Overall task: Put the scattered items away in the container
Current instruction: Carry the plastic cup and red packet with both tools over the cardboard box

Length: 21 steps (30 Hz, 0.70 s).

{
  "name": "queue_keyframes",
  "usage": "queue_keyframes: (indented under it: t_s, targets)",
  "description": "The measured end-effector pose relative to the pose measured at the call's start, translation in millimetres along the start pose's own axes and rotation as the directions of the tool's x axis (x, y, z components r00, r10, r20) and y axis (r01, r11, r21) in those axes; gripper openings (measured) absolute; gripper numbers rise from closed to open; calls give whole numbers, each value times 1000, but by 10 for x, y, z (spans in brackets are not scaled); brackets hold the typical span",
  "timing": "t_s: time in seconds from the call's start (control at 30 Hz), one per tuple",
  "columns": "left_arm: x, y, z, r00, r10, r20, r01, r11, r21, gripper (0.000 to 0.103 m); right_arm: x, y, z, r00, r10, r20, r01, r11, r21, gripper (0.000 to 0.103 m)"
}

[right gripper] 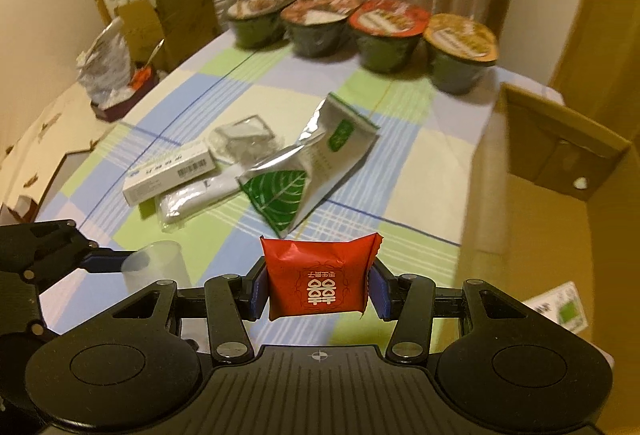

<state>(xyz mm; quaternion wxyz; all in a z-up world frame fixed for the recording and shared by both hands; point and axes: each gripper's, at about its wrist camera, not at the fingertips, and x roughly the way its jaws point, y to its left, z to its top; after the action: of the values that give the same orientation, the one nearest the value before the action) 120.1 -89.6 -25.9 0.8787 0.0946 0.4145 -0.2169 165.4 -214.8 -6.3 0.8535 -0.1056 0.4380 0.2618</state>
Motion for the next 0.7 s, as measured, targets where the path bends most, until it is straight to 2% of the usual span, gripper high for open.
queue_keyframes:
  t_s: [0.27,0.7]
  targets:
    - [-215,-249,166,999,13,29,-13,1000,4,71,-516,-287,-123,997,-43,67,38,997,73,52]
    - [-352,-773,539,997,-33,73,34,999,-10,71,-1300,-1070,-542,977,-174,120,144,964,225,52]
